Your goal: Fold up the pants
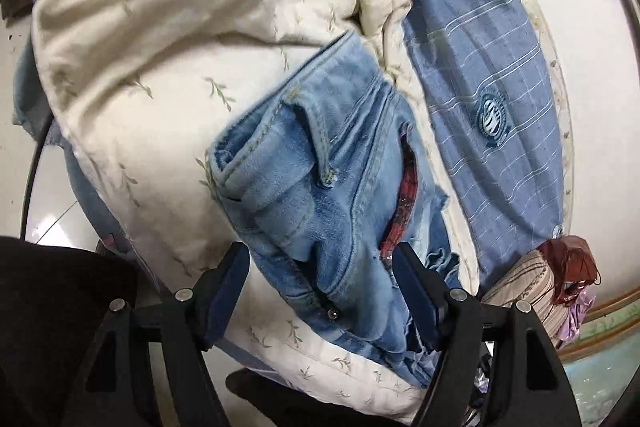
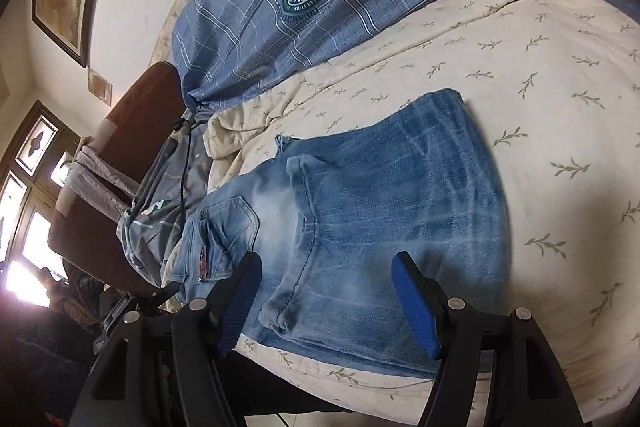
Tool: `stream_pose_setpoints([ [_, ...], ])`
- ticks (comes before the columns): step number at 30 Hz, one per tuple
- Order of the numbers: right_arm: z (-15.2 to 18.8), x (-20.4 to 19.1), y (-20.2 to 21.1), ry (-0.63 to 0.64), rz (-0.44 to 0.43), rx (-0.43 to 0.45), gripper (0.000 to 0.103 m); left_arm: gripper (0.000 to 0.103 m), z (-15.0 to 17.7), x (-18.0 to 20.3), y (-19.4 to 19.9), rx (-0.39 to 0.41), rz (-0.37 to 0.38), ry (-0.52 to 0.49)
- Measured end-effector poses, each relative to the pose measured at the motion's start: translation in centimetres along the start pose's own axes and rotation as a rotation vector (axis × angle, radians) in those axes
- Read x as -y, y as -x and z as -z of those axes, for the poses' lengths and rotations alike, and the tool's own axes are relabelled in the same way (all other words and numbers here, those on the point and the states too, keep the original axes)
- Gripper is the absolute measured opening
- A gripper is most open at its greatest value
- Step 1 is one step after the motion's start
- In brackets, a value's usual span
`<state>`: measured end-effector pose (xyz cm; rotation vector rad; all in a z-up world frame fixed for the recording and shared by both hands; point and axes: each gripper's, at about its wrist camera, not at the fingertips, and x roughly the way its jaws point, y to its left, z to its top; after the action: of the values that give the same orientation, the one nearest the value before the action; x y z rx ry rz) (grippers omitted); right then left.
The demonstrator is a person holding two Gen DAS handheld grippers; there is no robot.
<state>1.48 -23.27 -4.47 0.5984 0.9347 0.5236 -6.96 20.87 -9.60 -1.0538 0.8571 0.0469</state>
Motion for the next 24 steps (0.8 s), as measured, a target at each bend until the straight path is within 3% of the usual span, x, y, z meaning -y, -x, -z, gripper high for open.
stream_pose_setpoints([
  [11, -0.1, 0.3, 0.4, 0.000, -0.003, 0.014, 0.071, 0.073, -0.8, 0.0, -1.6, 0.019, -0.052, 0.057],
  [15, 0.1, -0.2, 0.0, 0.021, 0.007, -0.001, 0.071, 0.041, -0.7, 1.3, -1.3, 0.037, -0.107, -0.011],
  [17, 0.2, -0.3, -0.4, 0.031, 0.012, -0.019, 0.071, 0.033, -0.6, 2.1, -1.2, 0.046, -0.120, -0.040],
  [24, 0.6, -0.2, -2.1, 0.055, 0.069, -0.078, 0.071, 0.023, 0.2, 6.1, -0.8, 0.118, -0.218, -0.232],
])
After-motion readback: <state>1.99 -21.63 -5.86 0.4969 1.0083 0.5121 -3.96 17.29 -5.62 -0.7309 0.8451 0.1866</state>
